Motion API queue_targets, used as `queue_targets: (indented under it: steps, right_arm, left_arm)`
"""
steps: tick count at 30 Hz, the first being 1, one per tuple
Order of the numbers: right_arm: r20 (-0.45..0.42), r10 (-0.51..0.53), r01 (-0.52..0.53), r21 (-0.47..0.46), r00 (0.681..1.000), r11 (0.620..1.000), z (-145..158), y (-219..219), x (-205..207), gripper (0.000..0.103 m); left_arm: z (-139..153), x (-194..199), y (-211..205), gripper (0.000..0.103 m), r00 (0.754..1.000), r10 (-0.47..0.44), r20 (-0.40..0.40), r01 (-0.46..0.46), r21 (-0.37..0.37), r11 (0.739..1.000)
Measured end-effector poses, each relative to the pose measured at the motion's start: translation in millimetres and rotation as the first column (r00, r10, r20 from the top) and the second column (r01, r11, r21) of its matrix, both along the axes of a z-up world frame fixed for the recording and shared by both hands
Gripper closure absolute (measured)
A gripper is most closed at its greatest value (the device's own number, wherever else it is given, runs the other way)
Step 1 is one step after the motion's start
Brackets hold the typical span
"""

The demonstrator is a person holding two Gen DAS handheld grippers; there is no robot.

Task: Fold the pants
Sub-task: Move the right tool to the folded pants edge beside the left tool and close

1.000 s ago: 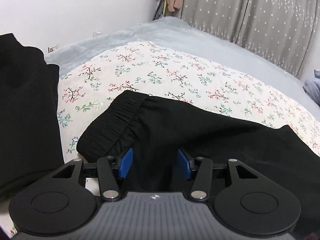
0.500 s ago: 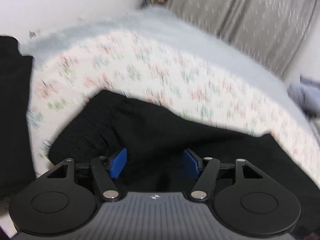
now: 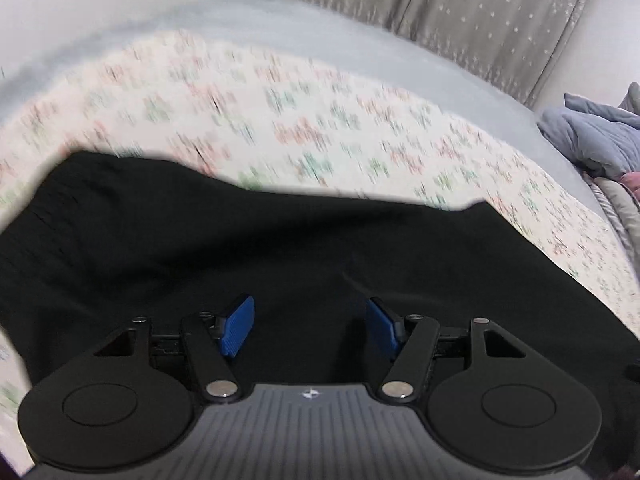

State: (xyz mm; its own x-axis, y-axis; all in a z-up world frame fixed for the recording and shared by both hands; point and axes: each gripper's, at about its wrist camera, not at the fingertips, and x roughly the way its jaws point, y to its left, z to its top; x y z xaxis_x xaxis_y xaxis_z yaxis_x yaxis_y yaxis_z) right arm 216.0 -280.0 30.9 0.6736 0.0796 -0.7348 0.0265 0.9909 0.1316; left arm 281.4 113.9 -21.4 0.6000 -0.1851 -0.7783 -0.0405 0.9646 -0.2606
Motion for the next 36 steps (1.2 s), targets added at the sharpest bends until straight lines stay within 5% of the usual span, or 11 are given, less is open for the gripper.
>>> queue_targets:
  steps: [5, 12, 21, 27, 30, 33, 36]
  right_arm:
    - [-0.011, 0.09, -0.089, 0.005, 0.996, 0.996, -3.7, 18.0, 19.9, 0.035]
    - [0.045, 0.211, -0.215, 0.15, 0.976, 0.965, 12.8, 61.2, 77.3, 0.035]
    - [0.023, 0.339, -0.34, 0.11, 0.94, 0.934, 6.3, 152.3, 171.6, 0.035]
    - [-0.015, 0.373, -0.369, 0.123, 0.928, 0.921, -13.5, 180.8, 197.6, 0.035]
    - [-0.012, 0.429, -0.424, 0.124, 0.903, 0.897, -20.1, 183.3, 191.6, 0.055]
    - [-0.014, 0.438, -0.431, 0.146, 0.899, 0.89, -19.8, 178.7, 184.8, 0.1]
    - [-0.004, 0.444, -0.438, 0.156, 0.896, 0.885, -18.8, 175.3, 175.3, 0.102]
  left_arm:
    - [-7.8, -0.4, -18.6, 0.035, 0.999, -0.043, 0.022, 0.041, 0.099, 0.994]
    - [-9.7, 4.3, -24.6, 0.03, 0.999, -0.027, 0.041, 0.022, 0.134, 0.991]
    - [-13.2, -1.4, -35.0, 0.03, 0.998, -0.015, 0.053, 0.004, 0.188, 0.982]
    - [-14.2, -0.6, -35.4, 0.03, 0.998, -0.017, 0.056, 0.006, 0.191, 0.982]
    - [-15.1, -1.2, -39.0, 0.03, 0.998, -0.02, 0.062, 0.007, 0.21, 0.978]
    - [-15.8, -2.5, -43.0, 0.03, 0.998, -0.019, 0.067, 0.003, 0.226, 0.974]
    - [-16.2, -2.5, -44.1, 0.03, 0.997, -0.02, 0.071, 0.002, 0.238, 0.971]
